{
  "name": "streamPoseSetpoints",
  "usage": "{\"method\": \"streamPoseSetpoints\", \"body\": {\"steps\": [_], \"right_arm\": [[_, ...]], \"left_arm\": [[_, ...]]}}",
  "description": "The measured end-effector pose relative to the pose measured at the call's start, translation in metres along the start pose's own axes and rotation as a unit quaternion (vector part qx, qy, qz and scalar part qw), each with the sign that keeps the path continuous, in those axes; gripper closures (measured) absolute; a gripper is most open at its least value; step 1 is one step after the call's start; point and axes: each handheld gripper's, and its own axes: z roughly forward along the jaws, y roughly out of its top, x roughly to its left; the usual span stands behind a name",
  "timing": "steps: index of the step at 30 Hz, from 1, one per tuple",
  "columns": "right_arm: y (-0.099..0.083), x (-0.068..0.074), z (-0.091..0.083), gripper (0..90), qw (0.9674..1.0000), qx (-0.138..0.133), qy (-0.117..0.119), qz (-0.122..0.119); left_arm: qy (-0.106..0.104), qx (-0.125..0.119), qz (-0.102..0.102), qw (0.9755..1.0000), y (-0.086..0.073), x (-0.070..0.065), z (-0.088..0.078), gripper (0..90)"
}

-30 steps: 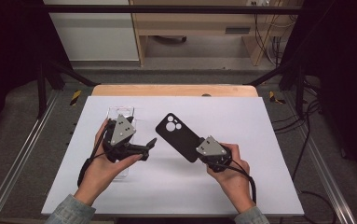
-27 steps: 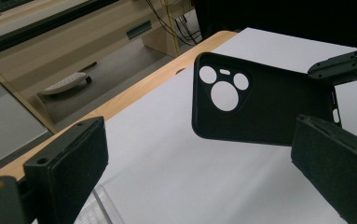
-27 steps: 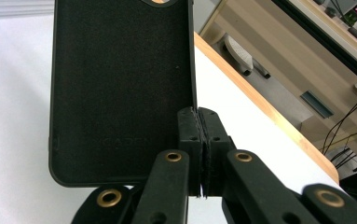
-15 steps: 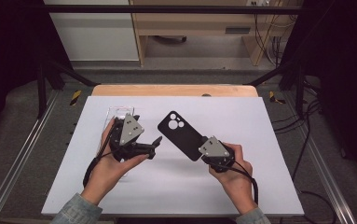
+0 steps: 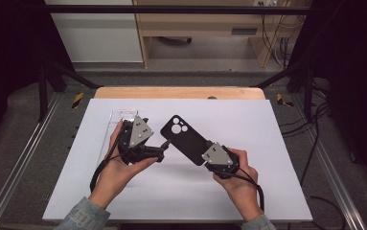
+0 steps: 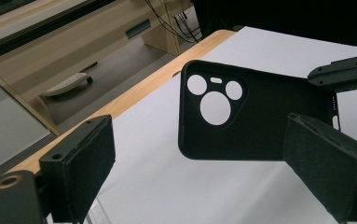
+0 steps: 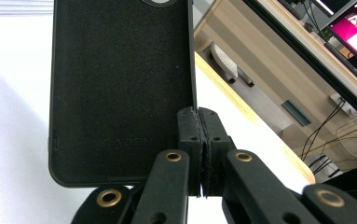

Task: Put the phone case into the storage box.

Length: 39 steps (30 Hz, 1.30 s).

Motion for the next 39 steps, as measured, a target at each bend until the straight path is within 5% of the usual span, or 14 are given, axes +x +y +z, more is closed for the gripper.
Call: {"method": "streamPoseSetpoints", "body": {"steps": [16, 22, 39], "right_arm": [[-0.013, 0.006, -0.003, 89.2, 0.9995, -0.010, -0.027, -0.014], [-0.013, 0.004, -0.007, 89.2, 0.9992, -0.017, -0.035, -0.013], [-0.009, 0.013, -0.009, 89.2, 0.9981, -0.025, -0.041, -0.038]], "left_arm": [[-0.003, -0.004, 0.015, 0.9999, 0.004, -0.014, 0.013, 11.2], [-0.012, 0.000, 0.023, 0.9997, 0.007, -0.021, 0.018, 19.8], [-0.028, 0.049, 0.001, 0.9984, 0.011, -0.002, 0.038, 45.0]]}}
